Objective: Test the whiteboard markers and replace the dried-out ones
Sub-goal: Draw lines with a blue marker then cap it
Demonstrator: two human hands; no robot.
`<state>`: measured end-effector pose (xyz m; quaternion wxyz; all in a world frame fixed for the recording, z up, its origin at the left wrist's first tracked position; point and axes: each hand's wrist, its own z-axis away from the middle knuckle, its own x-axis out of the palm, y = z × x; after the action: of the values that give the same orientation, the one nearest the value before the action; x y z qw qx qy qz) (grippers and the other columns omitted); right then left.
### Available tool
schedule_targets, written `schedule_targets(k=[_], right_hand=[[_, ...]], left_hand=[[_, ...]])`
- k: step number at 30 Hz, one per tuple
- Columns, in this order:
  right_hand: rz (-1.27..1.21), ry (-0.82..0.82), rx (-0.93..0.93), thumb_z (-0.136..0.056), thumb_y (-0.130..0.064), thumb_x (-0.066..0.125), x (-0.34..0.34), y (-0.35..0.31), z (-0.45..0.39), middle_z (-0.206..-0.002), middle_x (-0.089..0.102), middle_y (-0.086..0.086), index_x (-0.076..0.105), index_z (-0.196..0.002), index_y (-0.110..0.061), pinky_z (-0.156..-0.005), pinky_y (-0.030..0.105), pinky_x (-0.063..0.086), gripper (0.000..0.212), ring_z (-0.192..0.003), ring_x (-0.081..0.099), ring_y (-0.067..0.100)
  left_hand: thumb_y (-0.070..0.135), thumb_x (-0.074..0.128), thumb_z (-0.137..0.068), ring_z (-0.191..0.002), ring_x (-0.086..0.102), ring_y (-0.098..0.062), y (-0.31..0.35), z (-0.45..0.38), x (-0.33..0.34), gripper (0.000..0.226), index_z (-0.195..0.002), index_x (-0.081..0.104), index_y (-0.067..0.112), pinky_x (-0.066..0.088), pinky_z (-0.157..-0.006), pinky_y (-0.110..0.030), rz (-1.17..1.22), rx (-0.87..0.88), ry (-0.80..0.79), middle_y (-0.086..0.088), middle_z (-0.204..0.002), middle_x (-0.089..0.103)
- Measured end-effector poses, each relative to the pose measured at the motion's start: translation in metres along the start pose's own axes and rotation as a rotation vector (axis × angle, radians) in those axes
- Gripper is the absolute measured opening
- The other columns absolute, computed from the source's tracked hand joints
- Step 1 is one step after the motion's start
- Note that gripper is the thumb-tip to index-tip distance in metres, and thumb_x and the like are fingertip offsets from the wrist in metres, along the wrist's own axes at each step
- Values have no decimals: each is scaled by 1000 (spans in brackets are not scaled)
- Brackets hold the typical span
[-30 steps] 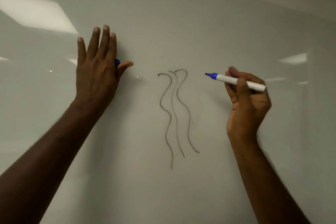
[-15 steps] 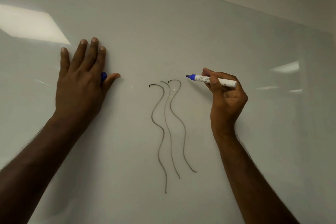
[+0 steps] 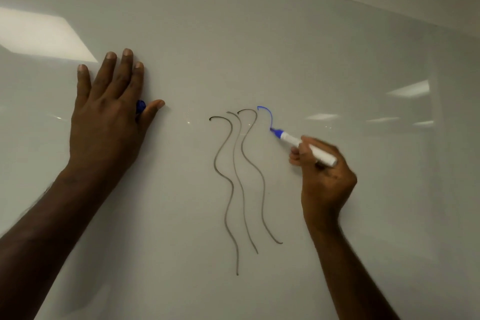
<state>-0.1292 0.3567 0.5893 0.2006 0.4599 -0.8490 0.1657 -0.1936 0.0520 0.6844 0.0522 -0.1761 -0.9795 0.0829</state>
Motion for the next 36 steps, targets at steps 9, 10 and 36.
schedule_targets(k=[9, 10, 36], right_hand=[[193, -70, 71, -84, -25, 65, -101, -4, 123, -71, 74, -2, 74, -85, -21, -67, 18, 54, 9, -65, 72, 15], [201, -55, 115, -83, -28, 65, -109, -5, 132, -69, 74, -3, 74, -83, -25, -65, 18, 53, 10, -63, 72, 16], [-39, -55, 89, -88, -21, 68, -13, -14, 51, -88, 74, 14, 73, -100, -13, -62, 42, 60, 15, -74, 73, 29]], left_hand=[[43, 39, -105, -153, 15, -31, 1, 0, 0, 63, -155, 28, 6, 5, -125, -52, 12, 0, 0, -13, -165, 21], [43, 39, -105, -153, 15, -31, 0, 0, 0, 63, -155, 28, 6, 5, -125, -52, 11, 0, -1, -13, -165, 21], [44, 33, -106, -154, 12, -29, 0, 1, -2, 63, -156, 25, 6, 5, -125, -53, 27, -7, -15, -12, -166, 18]])
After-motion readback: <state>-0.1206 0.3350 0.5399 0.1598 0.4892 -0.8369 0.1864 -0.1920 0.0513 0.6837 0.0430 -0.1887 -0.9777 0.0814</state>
